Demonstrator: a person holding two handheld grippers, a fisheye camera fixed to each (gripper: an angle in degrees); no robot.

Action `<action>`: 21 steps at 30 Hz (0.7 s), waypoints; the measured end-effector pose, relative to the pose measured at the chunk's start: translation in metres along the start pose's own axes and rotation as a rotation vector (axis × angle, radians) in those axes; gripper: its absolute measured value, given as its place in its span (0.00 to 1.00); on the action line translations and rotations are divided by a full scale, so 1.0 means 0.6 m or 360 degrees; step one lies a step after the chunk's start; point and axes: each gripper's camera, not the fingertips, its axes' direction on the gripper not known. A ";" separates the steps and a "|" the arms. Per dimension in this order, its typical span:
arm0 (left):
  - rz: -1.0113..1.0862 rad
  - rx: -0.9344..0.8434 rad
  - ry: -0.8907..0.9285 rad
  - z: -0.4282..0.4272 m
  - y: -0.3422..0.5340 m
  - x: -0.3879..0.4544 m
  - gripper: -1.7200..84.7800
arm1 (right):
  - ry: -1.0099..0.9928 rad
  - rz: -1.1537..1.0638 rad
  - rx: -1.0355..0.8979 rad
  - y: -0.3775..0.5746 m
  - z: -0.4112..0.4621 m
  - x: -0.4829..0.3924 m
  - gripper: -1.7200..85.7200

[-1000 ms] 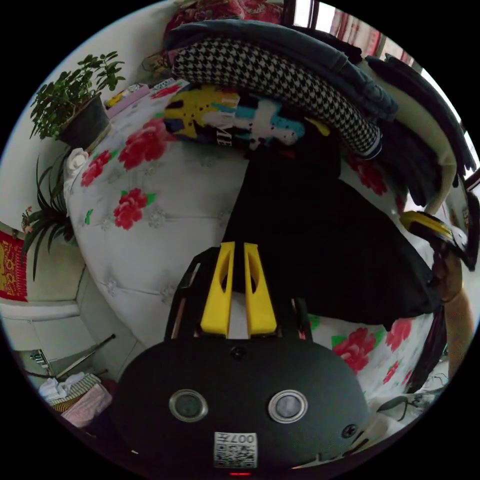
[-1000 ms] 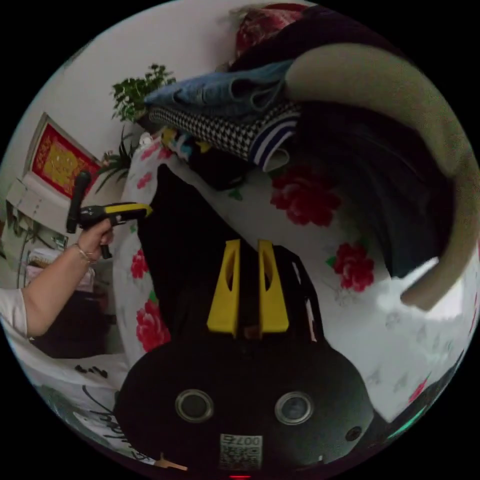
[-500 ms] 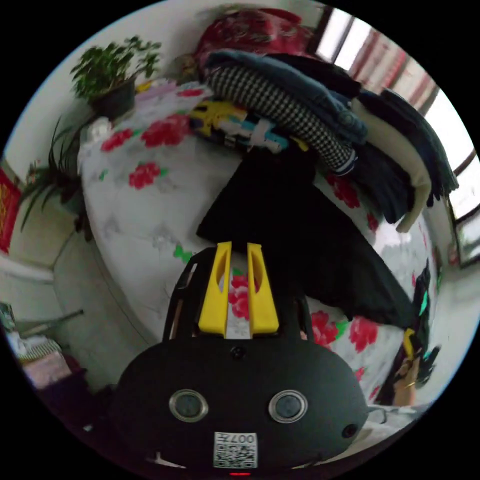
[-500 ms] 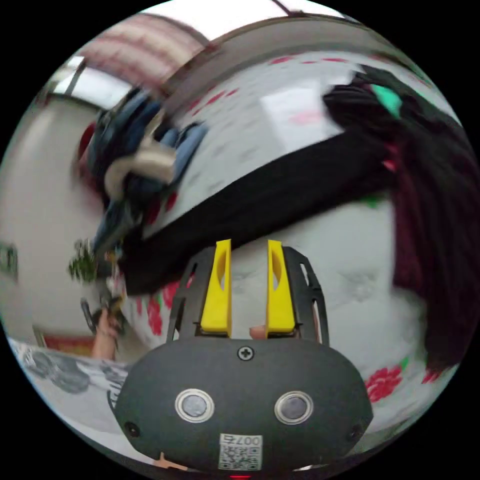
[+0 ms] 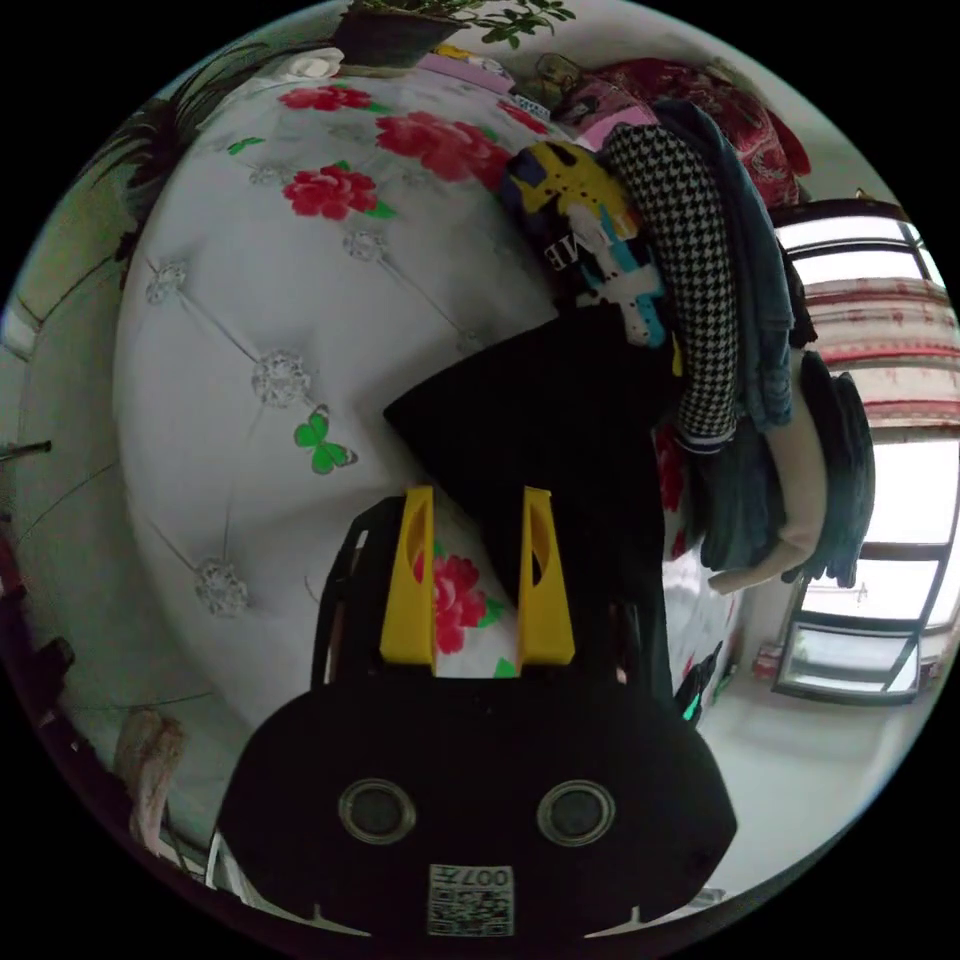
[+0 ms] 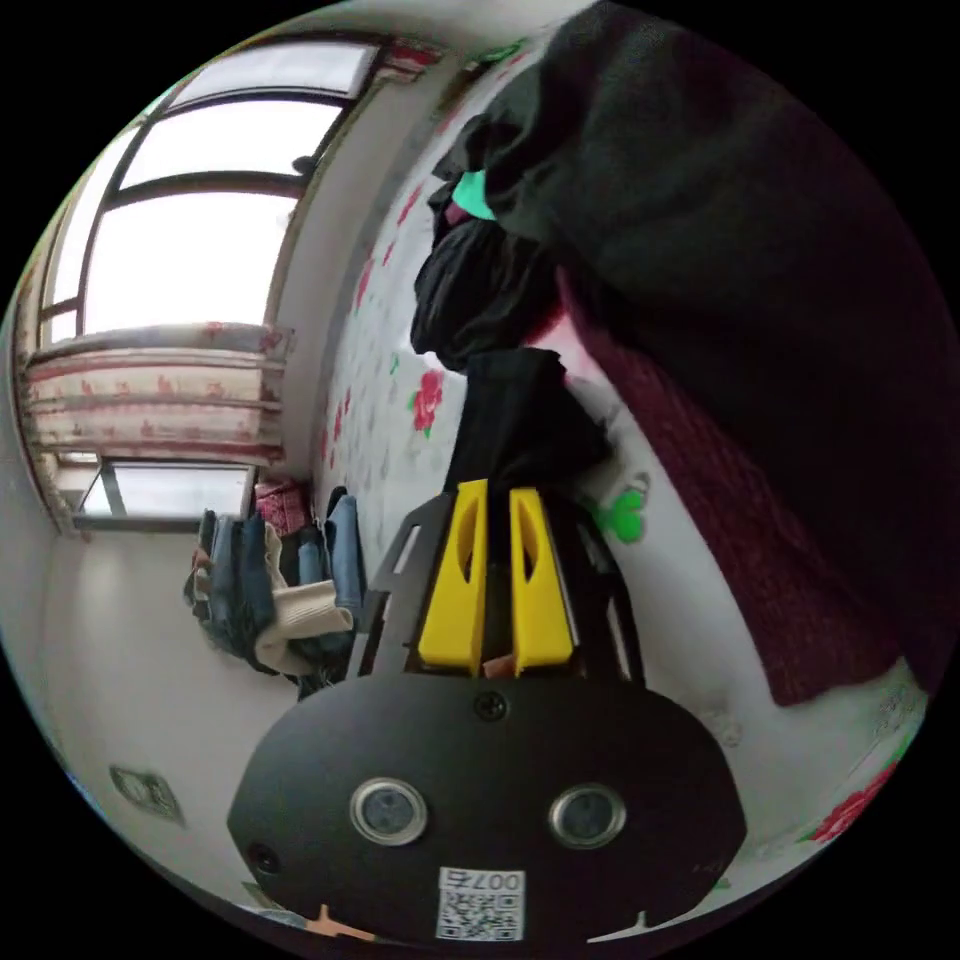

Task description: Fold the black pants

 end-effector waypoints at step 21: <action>0.0922 0.0226 0.0439 -0.097 0.121 0.275 0.07 | 0.0017 -0.2056 -0.1301 0.558 0.177 -0.361 0.14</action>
